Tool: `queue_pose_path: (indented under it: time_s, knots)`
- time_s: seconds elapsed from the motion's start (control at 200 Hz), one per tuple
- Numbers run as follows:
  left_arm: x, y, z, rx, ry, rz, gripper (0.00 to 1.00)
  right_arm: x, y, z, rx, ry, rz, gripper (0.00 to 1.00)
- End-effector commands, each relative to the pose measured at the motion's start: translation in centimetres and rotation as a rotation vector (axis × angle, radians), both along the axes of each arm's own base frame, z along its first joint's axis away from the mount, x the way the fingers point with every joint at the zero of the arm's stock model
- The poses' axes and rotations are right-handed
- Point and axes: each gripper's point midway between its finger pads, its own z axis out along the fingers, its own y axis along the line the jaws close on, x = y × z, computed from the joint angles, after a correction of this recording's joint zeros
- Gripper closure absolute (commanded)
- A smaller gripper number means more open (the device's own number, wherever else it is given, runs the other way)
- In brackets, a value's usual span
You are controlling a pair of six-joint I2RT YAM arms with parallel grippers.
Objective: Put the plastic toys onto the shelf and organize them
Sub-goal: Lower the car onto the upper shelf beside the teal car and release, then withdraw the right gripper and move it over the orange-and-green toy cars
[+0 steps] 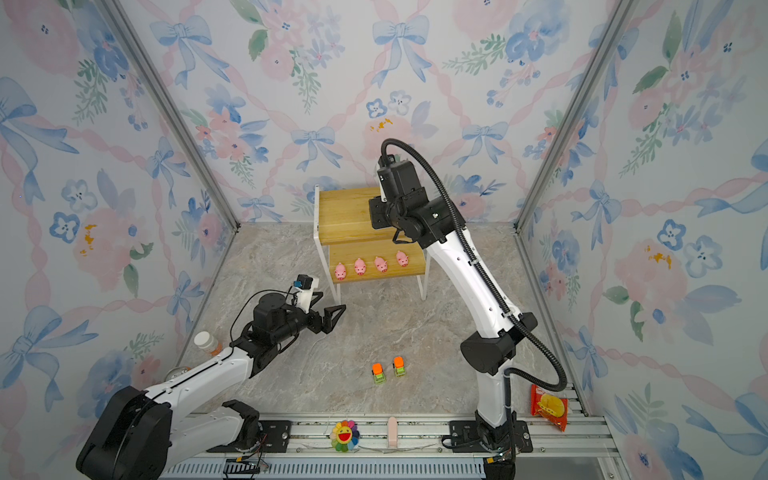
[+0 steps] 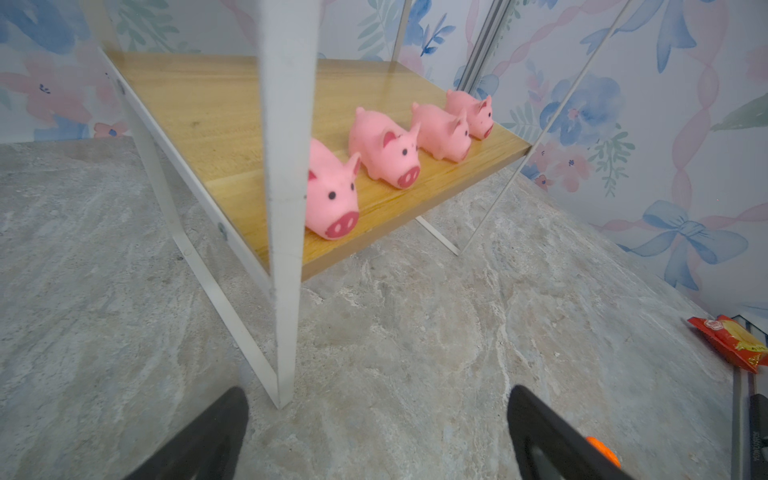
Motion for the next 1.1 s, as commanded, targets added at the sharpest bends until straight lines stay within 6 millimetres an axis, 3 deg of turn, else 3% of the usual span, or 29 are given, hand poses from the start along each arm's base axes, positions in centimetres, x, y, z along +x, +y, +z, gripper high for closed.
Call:
queue_pose_path:
  time_s: [0.0,0.48,0.69,0.805,1.095]
  knots:
    - [0.1,-0.1,0.2,0.019,-0.016,-0.011,0.02,0.3,-0.7,-0.9,-0.033,0.014,-0.044,0.83]
    - [-0.1,0.0,-0.6,0.033,-0.001,-0.011,0.02,1.9,-0.4,-3.6,-0.051,0.072,-0.049,0.75]
    - [0.1,0.1,-1.1,0.044,0.008,-0.012,0.02,2.2,-0.3,-4.2,-0.059,0.081,-0.049,0.62]
    - [0.2,0.0,-1.3,0.047,0.015,-0.016,0.02,2.3,-0.4,-4.0,-0.06,0.074,-0.047,0.5]
    - [0.3,0.0,-1.0,0.045,0.008,-0.011,0.02,1.5,-0.5,-1.9,-0.03,0.034,-0.023,0.37]
